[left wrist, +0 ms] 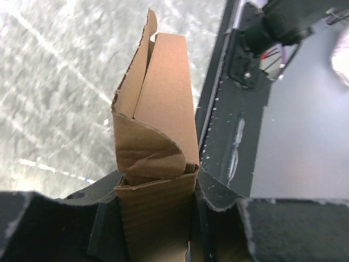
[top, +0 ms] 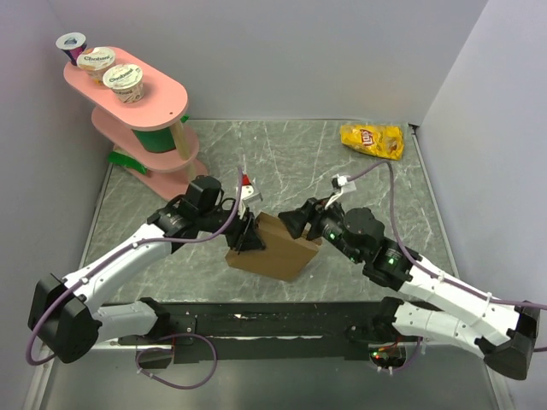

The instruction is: Fold the paper box

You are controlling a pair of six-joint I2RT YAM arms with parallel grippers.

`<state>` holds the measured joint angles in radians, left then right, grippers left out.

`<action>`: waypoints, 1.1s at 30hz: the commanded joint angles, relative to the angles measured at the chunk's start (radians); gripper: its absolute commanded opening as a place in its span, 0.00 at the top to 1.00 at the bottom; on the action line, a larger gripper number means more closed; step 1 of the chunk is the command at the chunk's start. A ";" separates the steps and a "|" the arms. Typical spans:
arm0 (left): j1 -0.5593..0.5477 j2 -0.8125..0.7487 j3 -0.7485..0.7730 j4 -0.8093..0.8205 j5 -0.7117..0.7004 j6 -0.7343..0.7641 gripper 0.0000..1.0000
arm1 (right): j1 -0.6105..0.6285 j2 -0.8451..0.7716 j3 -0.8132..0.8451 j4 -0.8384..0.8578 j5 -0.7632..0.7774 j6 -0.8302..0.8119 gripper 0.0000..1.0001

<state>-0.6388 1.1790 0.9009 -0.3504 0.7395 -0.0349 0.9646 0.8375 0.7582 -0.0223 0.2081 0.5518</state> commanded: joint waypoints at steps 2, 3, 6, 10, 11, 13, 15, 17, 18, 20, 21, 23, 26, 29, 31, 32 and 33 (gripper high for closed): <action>-0.001 -0.050 -0.004 0.041 0.138 0.065 0.99 | -0.093 0.047 0.007 -0.010 0.013 -0.081 0.34; -0.002 -0.047 -0.002 0.033 0.147 0.069 0.99 | -0.099 0.061 0.012 0.001 0.013 -0.099 0.39; -0.016 -0.038 0.003 0.015 0.164 0.072 0.99 | -0.109 0.120 0.039 0.045 0.008 -0.165 0.46; -0.033 -0.009 0.018 -0.013 0.173 0.079 0.99 | -0.107 0.182 0.055 0.128 -0.056 -0.237 0.48; -0.039 -0.004 0.021 -0.016 0.172 0.081 0.99 | -0.107 0.196 0.055 0.166 -0.079 -0.243 0.48; -0.044 0.005 0.020 -0.012 0.172 0.079 0.99 | -0.106 0.207 0.053 0.196 -0.104 -0.250 0.48; -0.045 0.014 0.024 -0.016 0.176 0.082 0.99 | -0.107 0.219 0.047 0.245 -0.143 -0.247 0.48; -0.045 0.031 0.033 -0.024 0.176 0.092 0.99 | -0.099 0.224 0.036 0.272 -0.173 -0.243 0.48; -0.045 0.036 0.035 -0.025 0.175 0.095 0.99 | -0.096 0.226 0.032 0.286 -0.186 -0.240 0.48; -0.045 0.048 0.041 -0.019 0.175 0.095 0.99 | -0.076 0.230 0.020 0.297 -0.200 -0.243 0.48; -0.045 0.053 0.043 -0.018 0.178 0.096 0.99 | -0.069 0.232 0.017 0.298 -0.202 -0.242 0.49; -0.045 0.064 0.050 -0.012 0.176 0.098 0.99 | -0.052 0.242 0.013 0.288 -0.225 -0.240 0.50; -0.045 0.071 0.058 -0.009 0.169 0.104 0.99 | -0.026 0.241 0.003 0.252 -0.197 -0.217 0.51; -0.045 0.080 0.061 -0.010 0.176 0.102 0.99 | -0.012 0.232 -0.019 0.237 -0.162 -0.190 0.52; -0.045 0.088 0.061 -0.007 0.179 0.102 0.99 | -0.013 0.226 -0.022 0.226 -0.154 -0.182 0.52; -0.045 0.088 0.061 -0.007 0.178 0.102 0.99 | -0.013 0.216 -0.020 0.220 -0.148 -0.184 0.52; -0.045 0.087 0.059 -0.007 0.176 0.102 0.99 | -0.012 0.212 -0.016 0.216 -0.147 -0.184 0.53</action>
<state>-0.6804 1.2659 0.9161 -0.3889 0.8753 0.0425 0.9424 1.0790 0.7460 0.1989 0.0380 0.3527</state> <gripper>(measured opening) 0.373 0.482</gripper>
